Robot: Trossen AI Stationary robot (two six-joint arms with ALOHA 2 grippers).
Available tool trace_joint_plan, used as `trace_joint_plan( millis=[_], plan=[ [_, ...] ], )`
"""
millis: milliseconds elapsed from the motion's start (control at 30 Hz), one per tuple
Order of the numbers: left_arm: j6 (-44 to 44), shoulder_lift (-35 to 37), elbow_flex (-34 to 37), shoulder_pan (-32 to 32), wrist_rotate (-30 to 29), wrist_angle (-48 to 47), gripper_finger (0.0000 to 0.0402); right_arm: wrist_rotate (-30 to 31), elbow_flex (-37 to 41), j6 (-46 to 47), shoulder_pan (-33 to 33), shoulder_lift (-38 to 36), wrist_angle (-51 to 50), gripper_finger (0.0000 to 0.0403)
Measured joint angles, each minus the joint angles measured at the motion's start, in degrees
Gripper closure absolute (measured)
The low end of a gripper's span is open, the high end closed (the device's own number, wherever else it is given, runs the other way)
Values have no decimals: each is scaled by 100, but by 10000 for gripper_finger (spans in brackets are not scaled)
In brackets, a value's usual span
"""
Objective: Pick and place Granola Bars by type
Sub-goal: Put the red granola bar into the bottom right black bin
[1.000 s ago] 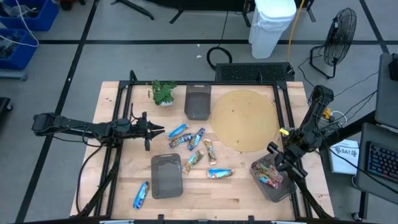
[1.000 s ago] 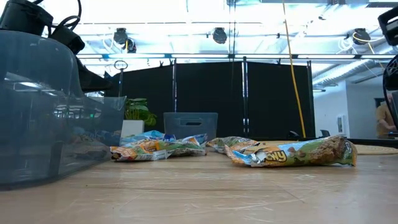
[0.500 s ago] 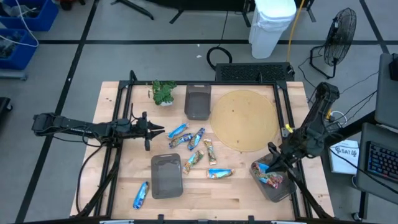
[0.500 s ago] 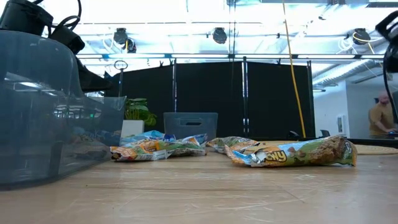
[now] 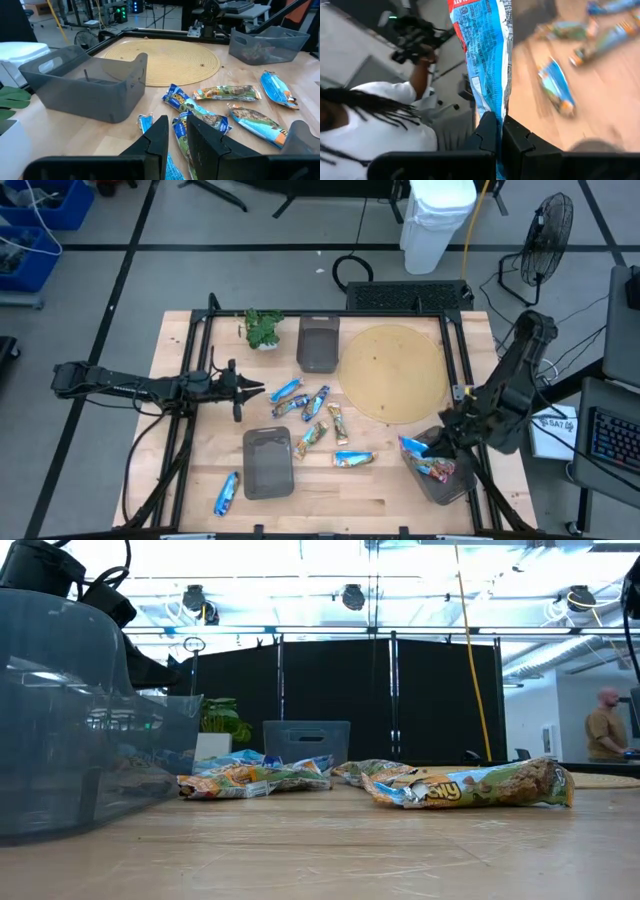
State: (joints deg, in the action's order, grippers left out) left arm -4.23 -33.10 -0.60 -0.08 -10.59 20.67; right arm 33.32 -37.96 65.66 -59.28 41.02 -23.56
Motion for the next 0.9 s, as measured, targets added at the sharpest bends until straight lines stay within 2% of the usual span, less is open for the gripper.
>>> trace_joint_plan(
  millis=[233,400,667,900],
  plan=[
    [110,0,0,1,0,1,327,-80,-121,1655,8,507,-594,403],
    [114,0,0,2,-2,-127,327,-414,-126,2667,4,795,-803,403],
    [120,0,0,2,-2,-306,327,-1594,-126,4554,4,1226,-821,403],
    [267,0,0,0,-2,-310,327,-2435,-129,5812,4,1261,-782,403]
  ],
)
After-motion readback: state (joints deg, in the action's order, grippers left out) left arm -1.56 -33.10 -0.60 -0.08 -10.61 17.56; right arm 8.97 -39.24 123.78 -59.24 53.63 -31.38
